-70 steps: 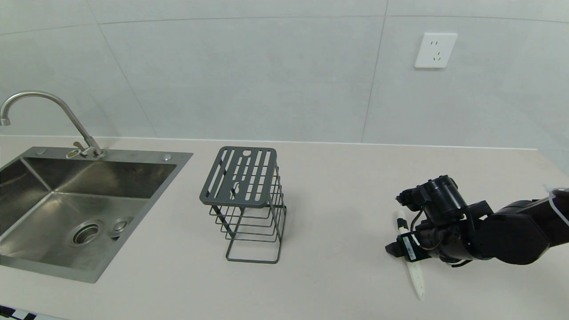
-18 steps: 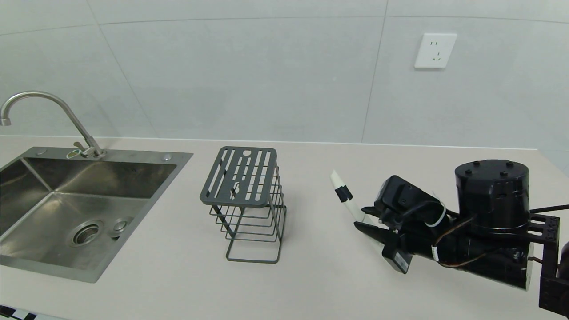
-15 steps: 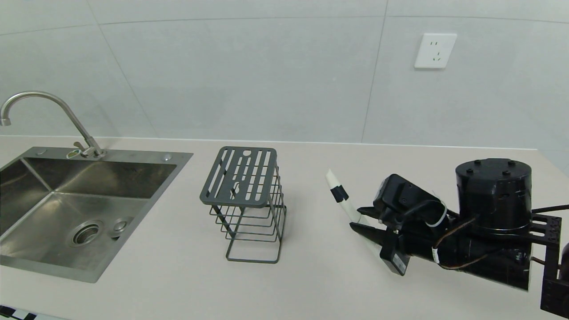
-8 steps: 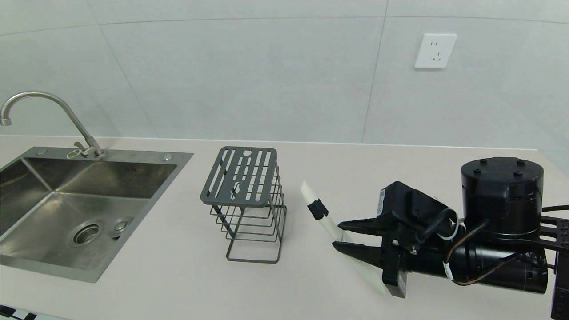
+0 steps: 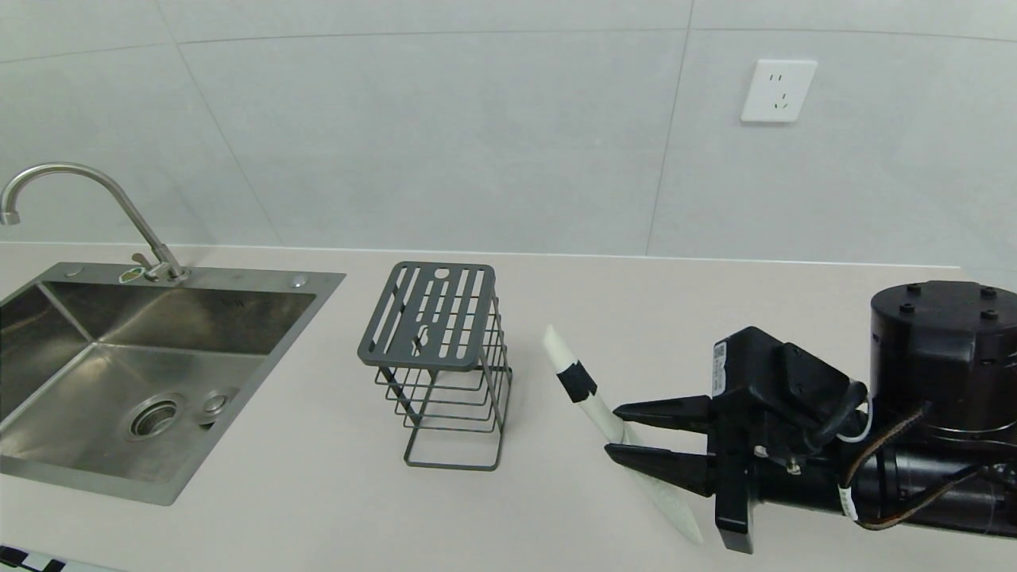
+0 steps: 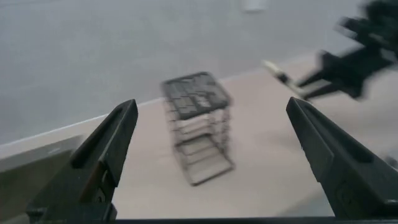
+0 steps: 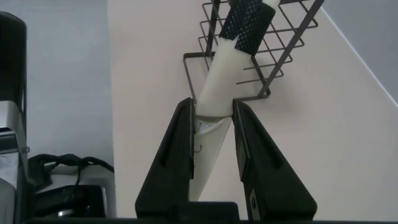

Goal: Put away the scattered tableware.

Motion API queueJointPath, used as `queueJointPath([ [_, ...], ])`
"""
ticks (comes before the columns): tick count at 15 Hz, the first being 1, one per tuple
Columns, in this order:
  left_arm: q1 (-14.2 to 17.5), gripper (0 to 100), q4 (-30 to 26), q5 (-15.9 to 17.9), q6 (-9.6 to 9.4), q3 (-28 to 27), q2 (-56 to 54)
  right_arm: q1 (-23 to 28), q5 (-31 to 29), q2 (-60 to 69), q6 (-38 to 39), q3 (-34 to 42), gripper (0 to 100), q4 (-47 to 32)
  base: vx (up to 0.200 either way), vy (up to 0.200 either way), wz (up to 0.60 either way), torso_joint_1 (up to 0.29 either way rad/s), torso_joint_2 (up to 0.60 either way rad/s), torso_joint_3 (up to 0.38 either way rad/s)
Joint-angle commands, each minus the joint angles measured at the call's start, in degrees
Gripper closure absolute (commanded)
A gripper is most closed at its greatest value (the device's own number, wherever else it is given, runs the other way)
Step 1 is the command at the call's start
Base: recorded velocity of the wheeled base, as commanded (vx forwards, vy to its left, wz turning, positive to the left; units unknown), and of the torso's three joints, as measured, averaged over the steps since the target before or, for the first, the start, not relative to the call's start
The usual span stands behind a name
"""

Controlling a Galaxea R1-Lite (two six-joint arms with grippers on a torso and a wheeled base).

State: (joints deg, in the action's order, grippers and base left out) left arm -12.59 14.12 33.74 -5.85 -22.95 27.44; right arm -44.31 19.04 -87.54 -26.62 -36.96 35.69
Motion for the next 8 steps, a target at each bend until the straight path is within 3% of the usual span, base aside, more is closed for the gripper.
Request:
queueJointPath([
  [1,-1.4,0,0.7,5.8,-1.53,-0.9,10.1,0.0,0.0,1.6,0.2,0.9,100,0.2,0.0,0.0,0.0,0.0,0.0,0.0],
  [2,-1.4,0,0.8,6.0,-1.53,-0.9,10.3,0.0,0.0,1.6,0.2,0.9,100,0.2,0.0,0.0,0.0,0.0,0.0,0.0],
  [4,-1.5,0,9.4,12.3,-2.41,0.2,19.0,0.2,0.1,2.1,0.3,0.3,100,0.3,0.0,0.0,0.0,0.0,0.0,0.0],
  [6,-3.1,0,14.8,17.7,-8.39,0.5,25.4,0.2,0.4,2.8,0.8,0.0,100,0.3,0.0,0.0,0.0,0.0,0.0,0.0],
  [7,-4.2,0,18.1,20.3,-13.48,-0.3,31.6,0.2,0.5,3.4,0.9,0.1,100,0.3,0.0,0.0,0.0,0.0,0.0,0.0],
  [8,-4.5,0,20.5,21.2,-15.07,-1.0,35.9,0.2,1.0,3.6,0.9,0.0,100,0.3,0.0,0.0,0.0,0.0,0.0,0.0],
])
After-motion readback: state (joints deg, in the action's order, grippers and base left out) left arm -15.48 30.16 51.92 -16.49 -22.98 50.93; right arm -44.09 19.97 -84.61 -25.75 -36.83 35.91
